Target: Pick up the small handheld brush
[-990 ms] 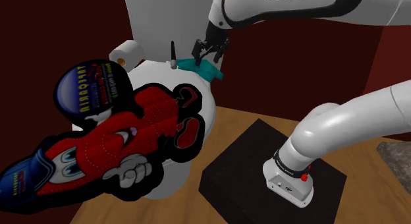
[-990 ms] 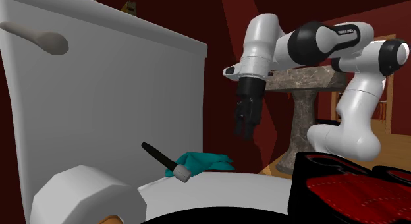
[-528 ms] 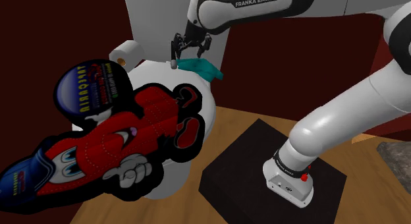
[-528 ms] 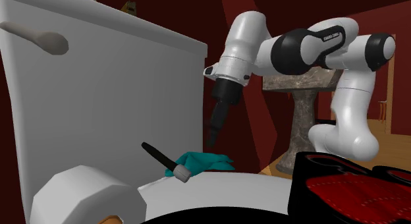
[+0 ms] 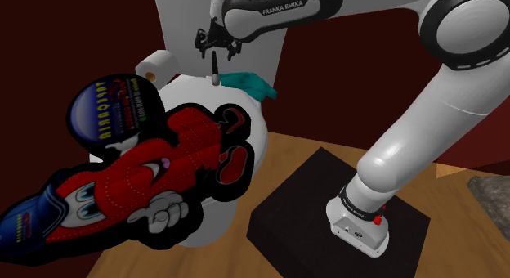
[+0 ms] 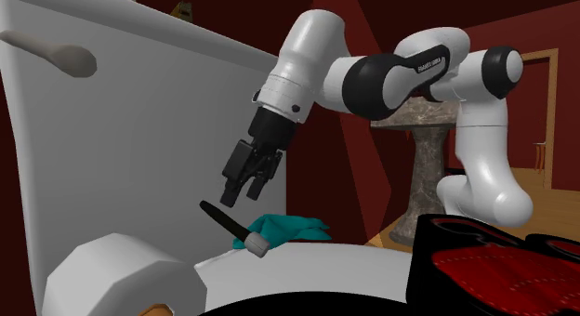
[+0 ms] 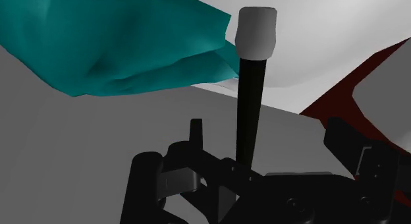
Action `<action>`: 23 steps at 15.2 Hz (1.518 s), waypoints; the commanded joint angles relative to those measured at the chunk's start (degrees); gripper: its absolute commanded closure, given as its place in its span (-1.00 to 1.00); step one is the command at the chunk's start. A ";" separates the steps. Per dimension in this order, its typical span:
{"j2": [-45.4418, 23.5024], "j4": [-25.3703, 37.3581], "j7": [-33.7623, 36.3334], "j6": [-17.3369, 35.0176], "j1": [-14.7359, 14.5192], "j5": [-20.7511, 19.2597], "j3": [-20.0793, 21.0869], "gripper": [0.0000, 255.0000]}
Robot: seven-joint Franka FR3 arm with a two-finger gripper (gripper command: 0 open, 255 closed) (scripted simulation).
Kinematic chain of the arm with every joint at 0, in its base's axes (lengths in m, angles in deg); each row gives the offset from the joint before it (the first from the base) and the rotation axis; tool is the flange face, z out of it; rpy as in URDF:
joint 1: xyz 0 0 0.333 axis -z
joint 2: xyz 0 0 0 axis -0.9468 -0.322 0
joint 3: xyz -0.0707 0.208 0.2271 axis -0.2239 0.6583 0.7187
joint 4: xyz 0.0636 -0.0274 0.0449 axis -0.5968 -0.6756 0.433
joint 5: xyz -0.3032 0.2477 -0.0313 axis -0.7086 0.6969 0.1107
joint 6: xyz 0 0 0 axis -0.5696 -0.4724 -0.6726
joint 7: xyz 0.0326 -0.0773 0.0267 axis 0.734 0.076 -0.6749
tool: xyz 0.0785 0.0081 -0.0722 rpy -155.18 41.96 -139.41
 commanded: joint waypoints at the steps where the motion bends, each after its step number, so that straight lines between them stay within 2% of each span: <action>1: -1.09 0.32 1.97 0.94 0.03 -1.55 0.04 -1.00; 7: -2.43 -3.23 4.05 5.48 0.04 -3.59 -0.06 -1.00; 9: -2.42 -3.23 4.05 5.48 0.04 -3.58 -0.07 -1.00; 10: -2.45 -3.20 3.97 5.49 0.07 -3.56 -0.10 1.00; 19: -2.43 -3.23 4.05 5.48 0.04 -3.59 -0.07 1.00; 23: -1.55 -1.14 2.73 2.74 0.05 -2.27 0.01 1.00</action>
